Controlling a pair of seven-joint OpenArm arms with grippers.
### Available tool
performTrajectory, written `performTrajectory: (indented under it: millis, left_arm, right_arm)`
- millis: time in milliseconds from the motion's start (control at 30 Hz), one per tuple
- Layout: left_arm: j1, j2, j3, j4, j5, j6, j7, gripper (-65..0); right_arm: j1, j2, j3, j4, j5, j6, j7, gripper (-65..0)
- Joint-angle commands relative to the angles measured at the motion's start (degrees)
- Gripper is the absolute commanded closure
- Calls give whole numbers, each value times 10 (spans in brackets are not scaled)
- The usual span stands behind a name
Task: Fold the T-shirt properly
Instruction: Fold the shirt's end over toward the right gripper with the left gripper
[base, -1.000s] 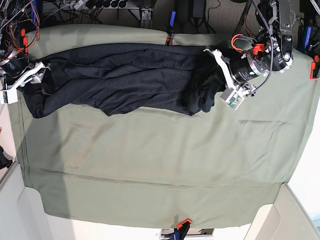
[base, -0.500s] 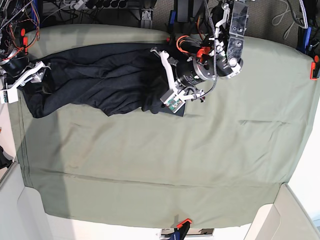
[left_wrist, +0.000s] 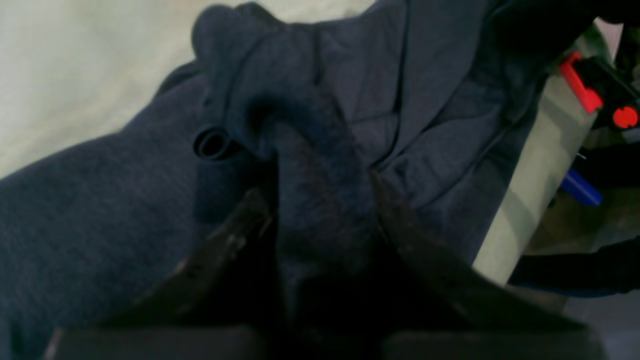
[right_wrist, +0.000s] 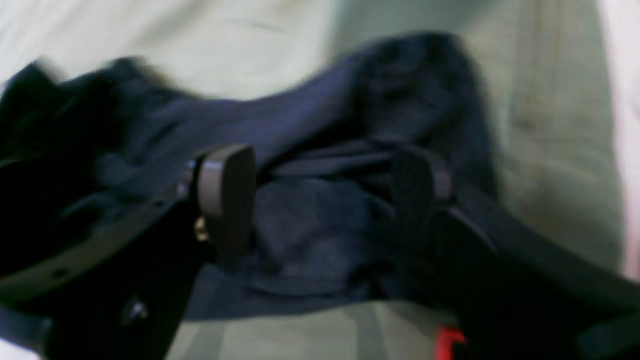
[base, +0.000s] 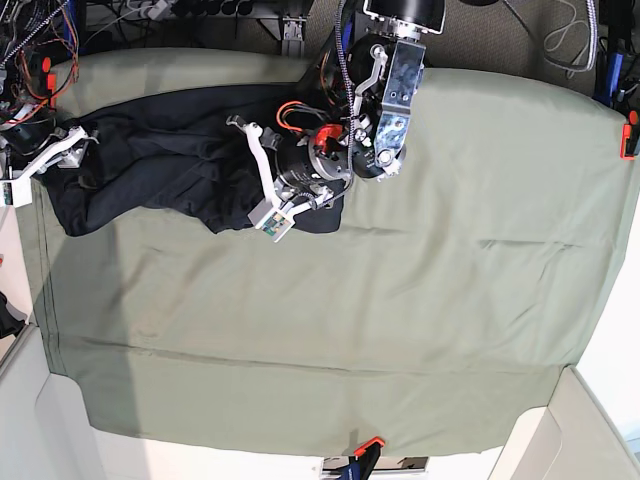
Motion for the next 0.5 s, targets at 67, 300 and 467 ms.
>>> performTrajectory:
  millis: [67,300,467]
  left_arm:
    - [-8,5,18,-1,-10,-2,-11,0]
    - [-8,5,73,-22,-10,-1,-45,-367]
    - [-13,5,108,-28,-27,1,-77,-374]
  right_arm:
    - [5,18,10,8,-16,-30,31,-424]
    - [16,57,10,-6,-31,-40,39,-424]
    - [67,74,10,-99,-31,-37,40,-425]
